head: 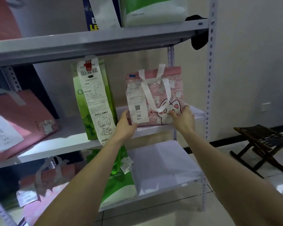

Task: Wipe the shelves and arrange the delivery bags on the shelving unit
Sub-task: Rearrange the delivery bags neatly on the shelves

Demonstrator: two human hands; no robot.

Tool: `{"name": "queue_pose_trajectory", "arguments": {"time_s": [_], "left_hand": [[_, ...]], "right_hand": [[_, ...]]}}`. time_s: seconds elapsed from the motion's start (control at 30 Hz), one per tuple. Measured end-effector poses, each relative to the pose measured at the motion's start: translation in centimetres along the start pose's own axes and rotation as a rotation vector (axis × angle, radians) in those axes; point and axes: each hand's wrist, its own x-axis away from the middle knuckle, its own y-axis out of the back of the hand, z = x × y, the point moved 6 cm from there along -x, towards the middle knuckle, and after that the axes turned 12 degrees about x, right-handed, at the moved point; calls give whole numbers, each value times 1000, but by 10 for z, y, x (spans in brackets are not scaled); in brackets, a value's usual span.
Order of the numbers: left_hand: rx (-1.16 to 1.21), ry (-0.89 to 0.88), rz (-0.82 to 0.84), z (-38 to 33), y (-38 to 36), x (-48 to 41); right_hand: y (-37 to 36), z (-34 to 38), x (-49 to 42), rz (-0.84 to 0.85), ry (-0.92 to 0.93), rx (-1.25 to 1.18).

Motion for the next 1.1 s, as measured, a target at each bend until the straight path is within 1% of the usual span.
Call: {"name": "queue_pose_trajectory", "arguments": {"time_s": [0.1,0.23,0.37,0.53,0.67,0.77,0.87,1.0,1.1], "left_hand": [[-6,-73,-48,-5,2,12],[86,-137,-98,-28,1,33],[193,-199,-84,-53,3,55],[300,-288,-73,-84,25,76],[354,-347,-81,-108,57,89],[403,-406,-109,-124,88,101],[459,-416,-149,-134,123,115],[474,-451,-224,-138,177,131],[435,-486,-310,-137,217,145]], "right_hand": [[9,-7,15,-53,-8,-47],[26,-6,39,-105,-24,-101],[45,7,68,-168,9,-181],[68,33,102,-319,54,-216],[81,72,123,-416,149,-281],[86,108,136,-446,217,-344],[87,150,151,-481,314,-363],[76,203,174,-490,406,-406],[58,234,191,-469,458,-436]]}}
